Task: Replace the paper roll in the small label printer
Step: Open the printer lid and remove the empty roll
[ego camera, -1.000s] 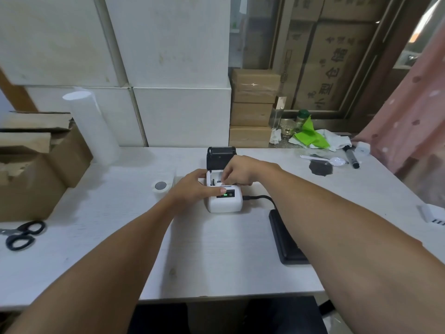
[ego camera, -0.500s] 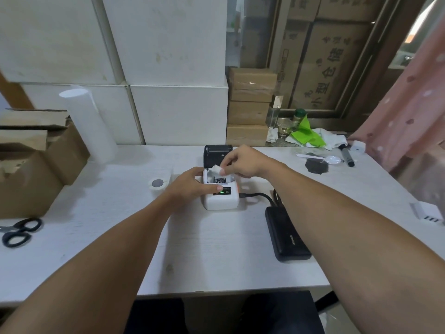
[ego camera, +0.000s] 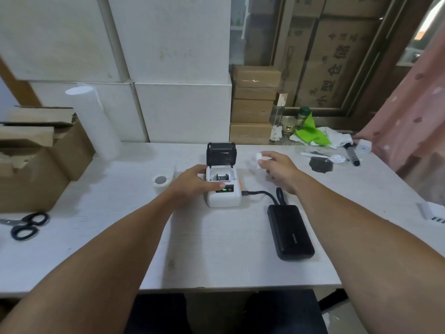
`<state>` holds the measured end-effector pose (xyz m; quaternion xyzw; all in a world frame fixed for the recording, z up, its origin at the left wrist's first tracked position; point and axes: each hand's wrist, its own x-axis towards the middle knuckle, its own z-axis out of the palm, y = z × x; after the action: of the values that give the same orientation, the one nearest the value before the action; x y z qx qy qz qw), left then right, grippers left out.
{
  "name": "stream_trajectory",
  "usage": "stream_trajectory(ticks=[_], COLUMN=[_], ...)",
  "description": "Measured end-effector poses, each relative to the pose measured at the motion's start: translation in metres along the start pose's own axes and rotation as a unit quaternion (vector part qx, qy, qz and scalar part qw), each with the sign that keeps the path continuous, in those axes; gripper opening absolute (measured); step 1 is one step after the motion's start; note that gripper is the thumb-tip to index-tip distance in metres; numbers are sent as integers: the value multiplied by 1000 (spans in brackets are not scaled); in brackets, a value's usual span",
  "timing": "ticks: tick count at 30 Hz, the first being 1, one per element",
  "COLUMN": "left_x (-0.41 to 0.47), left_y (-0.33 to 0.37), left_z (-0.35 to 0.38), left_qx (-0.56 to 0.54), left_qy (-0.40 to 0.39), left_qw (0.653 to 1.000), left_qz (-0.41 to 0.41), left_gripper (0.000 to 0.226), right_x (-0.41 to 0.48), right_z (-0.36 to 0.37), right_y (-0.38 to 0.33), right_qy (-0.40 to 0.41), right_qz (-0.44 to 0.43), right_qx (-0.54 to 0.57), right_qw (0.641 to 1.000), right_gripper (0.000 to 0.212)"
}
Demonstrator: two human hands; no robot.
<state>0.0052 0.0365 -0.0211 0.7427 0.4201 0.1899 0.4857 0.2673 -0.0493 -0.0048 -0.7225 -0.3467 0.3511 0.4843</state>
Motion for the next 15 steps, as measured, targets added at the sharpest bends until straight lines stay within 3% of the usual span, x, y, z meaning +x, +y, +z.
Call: stream_trajectory(ticks=[4, 10, 15], left_x=[2, 0, 0], left_y=[-3, -2, 0], left_z=[-1, 1, 0], left_qx=[7, 2, 12], left_qy=[9, 11, 12], left_qw=[1000, 1000, 1000], left_qz=[-2, 1, -7], left_gripper=[61, 54, 57], right_x=[4, 2, 6], right_z=[3, 2, 2], right_y=[13, 18, 24], right_qy=[60, 141, 156], right_qz=[-4, -35, -27], right_qx=[-20, -223, -300], right_qw=[998, 964, 941], right_gripper=[22, 21, 27])
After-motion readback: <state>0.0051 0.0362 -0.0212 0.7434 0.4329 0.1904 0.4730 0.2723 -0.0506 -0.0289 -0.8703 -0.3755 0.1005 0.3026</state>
